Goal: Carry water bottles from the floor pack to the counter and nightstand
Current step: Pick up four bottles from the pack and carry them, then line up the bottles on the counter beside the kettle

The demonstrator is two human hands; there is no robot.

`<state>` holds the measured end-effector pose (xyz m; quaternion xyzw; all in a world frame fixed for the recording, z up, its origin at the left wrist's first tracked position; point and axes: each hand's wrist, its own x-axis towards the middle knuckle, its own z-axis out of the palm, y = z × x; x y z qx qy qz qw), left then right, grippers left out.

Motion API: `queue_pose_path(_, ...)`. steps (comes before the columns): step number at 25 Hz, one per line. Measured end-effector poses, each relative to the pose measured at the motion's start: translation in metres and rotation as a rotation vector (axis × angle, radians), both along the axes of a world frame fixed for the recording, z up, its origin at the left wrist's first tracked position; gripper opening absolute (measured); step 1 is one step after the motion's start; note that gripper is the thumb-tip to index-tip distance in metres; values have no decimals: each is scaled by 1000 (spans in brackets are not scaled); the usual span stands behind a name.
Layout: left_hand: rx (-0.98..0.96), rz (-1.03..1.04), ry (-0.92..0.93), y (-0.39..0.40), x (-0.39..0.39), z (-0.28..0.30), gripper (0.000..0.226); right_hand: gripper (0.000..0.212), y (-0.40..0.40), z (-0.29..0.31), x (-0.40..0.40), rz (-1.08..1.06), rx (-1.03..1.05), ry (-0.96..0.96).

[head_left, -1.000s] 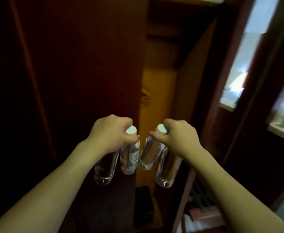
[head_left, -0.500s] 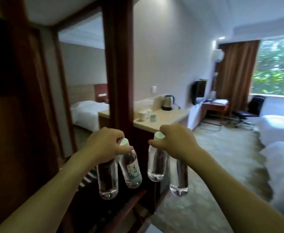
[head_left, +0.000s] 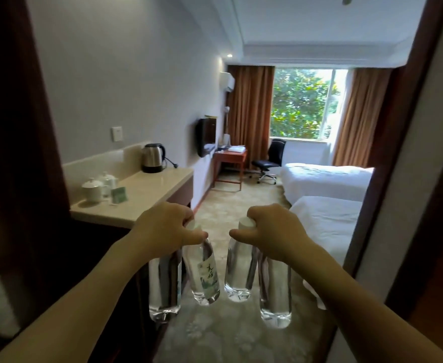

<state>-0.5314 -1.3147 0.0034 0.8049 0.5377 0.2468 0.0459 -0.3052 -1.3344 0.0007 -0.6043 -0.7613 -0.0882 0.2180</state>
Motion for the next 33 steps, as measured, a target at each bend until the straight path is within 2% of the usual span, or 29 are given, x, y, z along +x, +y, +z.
queue_pose_path(4,4,-98,61,110,24,4,42,50,95,1,20,-59,-38,12)
queue_pose_path(9,84,-160,120,238,47,10,45,54,207,8,40,-110,23,56)
queue_pose_path(16,37,-153,72,406,84,-5,44,50,384,-9,79,-58,4,55)
queue_pose_path(19,63,-87,77,474,96,-13,41,50,465,-11,90,18,15,5)
queue_pose_path(24,158,126,42,567,81,1,49,48,591,15,72,184,40,-63)
queue_pose_path(29,154,277,7,652,33,10,53,49,701,26,21,342,67,-80)
queue_pose_path(33,172,393,59,708,-19,11,48,52,787,17,-35,467,55,-80)
